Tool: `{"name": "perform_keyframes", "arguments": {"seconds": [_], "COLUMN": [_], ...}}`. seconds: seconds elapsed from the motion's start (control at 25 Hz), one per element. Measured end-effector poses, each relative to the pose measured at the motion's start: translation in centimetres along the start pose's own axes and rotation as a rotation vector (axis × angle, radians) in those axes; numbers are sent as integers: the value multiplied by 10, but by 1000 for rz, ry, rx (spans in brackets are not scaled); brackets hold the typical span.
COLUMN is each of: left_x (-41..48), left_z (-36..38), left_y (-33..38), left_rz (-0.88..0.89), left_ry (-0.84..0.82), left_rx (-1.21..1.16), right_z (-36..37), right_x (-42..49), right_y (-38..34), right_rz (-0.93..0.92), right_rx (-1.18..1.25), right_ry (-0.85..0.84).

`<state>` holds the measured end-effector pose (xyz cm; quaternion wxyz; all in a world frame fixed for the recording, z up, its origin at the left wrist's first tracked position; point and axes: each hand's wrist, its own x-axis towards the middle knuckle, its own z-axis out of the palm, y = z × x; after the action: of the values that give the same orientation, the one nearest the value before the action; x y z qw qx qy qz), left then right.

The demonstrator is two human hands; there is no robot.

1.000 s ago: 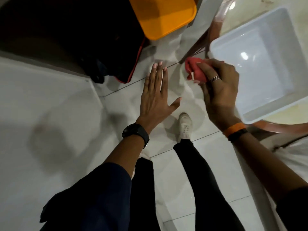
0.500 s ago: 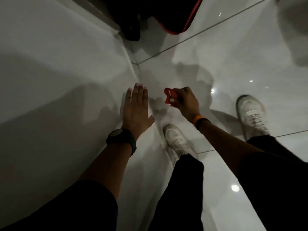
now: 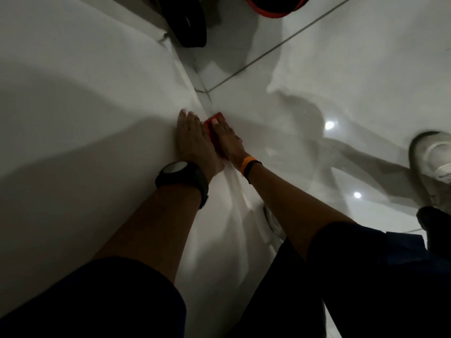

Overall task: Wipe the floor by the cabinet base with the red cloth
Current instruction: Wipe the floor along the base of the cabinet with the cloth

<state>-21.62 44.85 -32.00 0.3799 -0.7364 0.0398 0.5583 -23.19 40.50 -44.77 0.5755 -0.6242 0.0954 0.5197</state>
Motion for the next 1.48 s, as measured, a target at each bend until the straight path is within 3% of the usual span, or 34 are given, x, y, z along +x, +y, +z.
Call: {"name": "perform_keyframes", "arguments": {"seconds": [0.16,0.32,0.4,0.6,0.72,0.84,1.0,1.08,1.32,1.48], "left_x": [0,-1,0,6,-2,-10,-4,0,-14,-15], "left_z": [8,3,1,-3,-2,1,2,1,9,12], "left_y": [-9,-7,-7,-4,-3,-5,-6,-5,4,12], "left_rz": [20,29,23,-9,19,23,9,14,75,80], "left_ry": [-10,-37,-39,-79,-85,-91,-103,-120,-90,-94], "left_rx": [75,44,20,-61,-18,-6,-68,-48,37,29], "right_z": [-4,14,20,3,-1,-4,0,3,1,12], "right_x": [26,-20,-8,48,-1,-14,45,48,-74,-63], "right_y": [-12,34,24,-7,32,37,-15,-12,101,98], "right_rz": [-45,26,32,-58,112,187,-57,-95,325,307], "right_rx": [-49,-101,-55,-161,-324,-299,-209,-171,-167,-118], "right_ry": [1,135,148,28,70,53,-1,-9,24,91]}}
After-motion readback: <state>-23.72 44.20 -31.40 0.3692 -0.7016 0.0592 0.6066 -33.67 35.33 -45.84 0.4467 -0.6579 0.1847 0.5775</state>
